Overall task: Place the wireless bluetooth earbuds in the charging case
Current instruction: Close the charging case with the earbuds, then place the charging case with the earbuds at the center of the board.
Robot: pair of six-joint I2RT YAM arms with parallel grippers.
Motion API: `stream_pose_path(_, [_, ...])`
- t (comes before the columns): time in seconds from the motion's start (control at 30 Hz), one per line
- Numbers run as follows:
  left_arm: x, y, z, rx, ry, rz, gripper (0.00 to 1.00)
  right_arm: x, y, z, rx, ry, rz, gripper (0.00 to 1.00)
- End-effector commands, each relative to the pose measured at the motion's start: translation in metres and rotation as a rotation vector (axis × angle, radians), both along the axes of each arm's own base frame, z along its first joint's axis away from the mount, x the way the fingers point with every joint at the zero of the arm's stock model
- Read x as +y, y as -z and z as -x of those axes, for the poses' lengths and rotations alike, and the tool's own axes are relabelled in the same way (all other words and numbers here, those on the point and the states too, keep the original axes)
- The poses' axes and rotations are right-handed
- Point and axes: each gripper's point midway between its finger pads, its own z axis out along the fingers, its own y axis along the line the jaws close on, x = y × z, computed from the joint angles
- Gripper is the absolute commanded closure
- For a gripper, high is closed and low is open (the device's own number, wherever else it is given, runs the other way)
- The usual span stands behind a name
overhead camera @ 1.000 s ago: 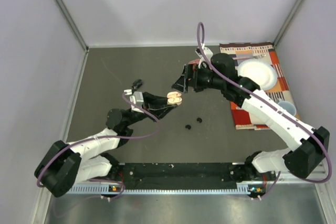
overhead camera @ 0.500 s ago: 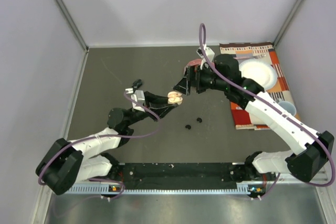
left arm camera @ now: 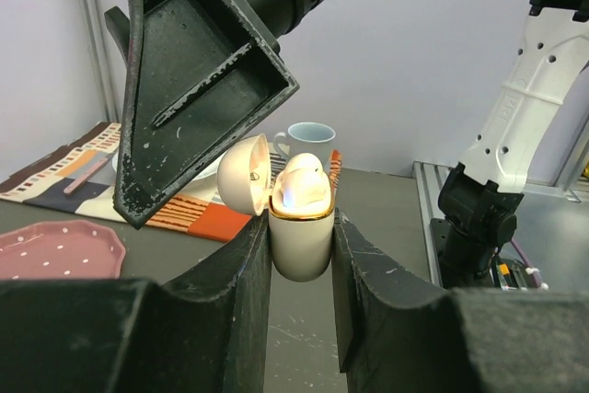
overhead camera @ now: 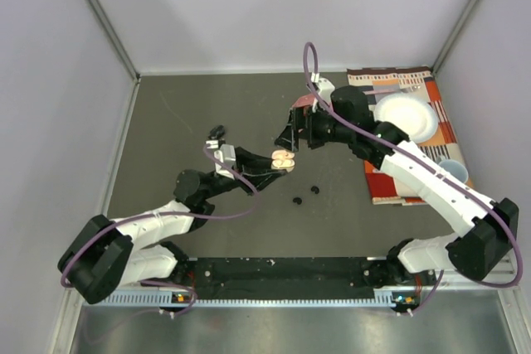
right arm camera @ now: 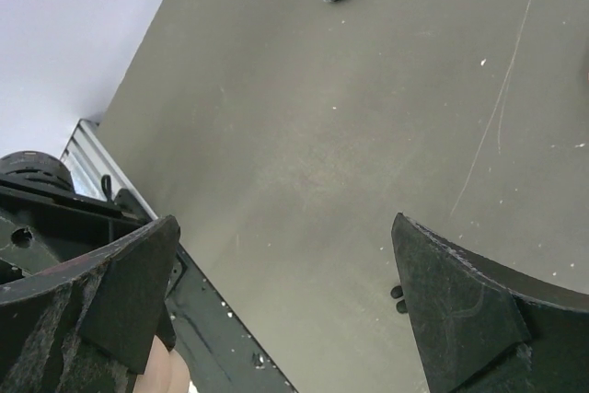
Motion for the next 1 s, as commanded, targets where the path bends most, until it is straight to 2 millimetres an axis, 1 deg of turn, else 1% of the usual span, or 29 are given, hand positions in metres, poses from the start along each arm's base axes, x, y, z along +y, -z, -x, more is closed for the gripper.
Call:
stream_pose_path(0.0, [0.014,-0.044,-0.002,-0.149,-0.084,0.139,1.0,-0.006,0.001,0.006,-0.032,-0.049,0.041,0.01])
stream_pose_path(0.13, [0.016,-0.042,-0.007,-0.143,-0.116,0.145,1.0,-0.007,-0.003,0.01,-0.048,-0.068,0.038,0.01])
stream_pose_path(0.3, [0.02,-0.041,-0.014,-0.121,-0.156,0.157,1.0,-0.007,0.0,0.017,-0.049,-0.11,0.049,0.01])
stream_pose_path(0.37, [0.02,-0.04,-0.017,-0.105,-0.169,0.157,1.0,-0.01,0.001,0.016,-0.053,-0.098,0.059,0.01])
stream_pose_path(0.4, [0.019,-0.037,-0.019,-0.087,-0.171,0.15,1.0,-0.013,-0.001,0.015,-0.067,-0.082,0.065,0.01])
stream_pose_path(0.43, [0.019,-0.038,-0.022,-0.072,-0.18,0.15,1.0,-0.023,-0.003,0.005,-0.094,-0.004,0.093,0.01])
stream_pose_path(0.47, [0.019,-0.037,-0.026,-0.053,-0.191,0.148,1.0,-0.031,-0.002,-0.002,-0.106,0.055,0.11,0.01])
stream_pose_path(0.5, [0.018,-0.034,-0.03,-0.016,-0.199,0.135,1.0,-0.05,-0.008,-0.017,-0.136,0.2,0.14,0.01])
stream_pose_path(0.53, [0.014,-0.027,-0.042,0.046,-0.225,0.096,1.0,-0.062,-0.011,-0.024,-0.151,0.281,0.148,0.01])
stream_pose_path(0.57, [0.012,-0.02,-0.049,0.091,-0.24,0.063,1.0,-0.071,-0.01,-0.028,-0.142,0.357,0.149,0.01])
stream_pose_path(0.6, [0.009,-0.015,-0.055,0.128,-0.252,0.033,1.0,-0.085,-0.016,-0.033,-0.171,0.435,0.155,0.01])
stream_pose_path(0.63, [0.003,-0.005,-0.064,0.199,-0.26,-0.027,1.0,-0.089,-0.016,-0.034,-0.173,0.459,0.156,0.01])
stream_pose_path(0.7, [0.0,0.007,-0.078,0.277,-0.298,-0.059,1.0,-0.096,-0.017,-0.035,-0.178,0.493,0.154,0.01])
stream_pose_path(0.73, [0.001,0.009,-0.086,0.314,-0.319,-0.058,1.0,-0.1,-0.019,-0.035,-0.182,0.507,0.153,0.01])
stream_pose_path(0.77, [0.001,0.018,-0.094,0.36,-0.338,-0.057,1.0,-0.101,-0.019,-0.035,-0.182,0.518,0.148,0.01])
stream_pose_path(0.83, [0.001,0.021,-0.103,0.444,-0.324,-0.016,1.0,-0.107,-0.023,-0.036,-0.192,0.543,0.145,0.01])
stream_pose_path(0.87, [-0.003,0.037,-0.109,0.502,-0.316,-0.038,1.0,-0.109,-0.022,-0.035,-0.189,0.552,0.144,0.01])
stream_pose_path(0.9, [-0.007,0.042,-0.112,0.561,-0.3,-0.035,1.0,-0.113,-0.022,-0.036,-0.192,0.569,0.146,0.01])
stream_pose_path(0.93, [-0.01,0.043,-0.118,0.589,-0.298,-0.035,1.0,-0.116,-0.022,-0.037,-0.193,0.584,0.145,0.01])
stream_pose_path(0.97, [-0.015,0.06,-0.125,0.636,-0.296,-0.059,1.0,-0.121,-0.025,-0.035,-0.194,0.605,0.132,0.01])
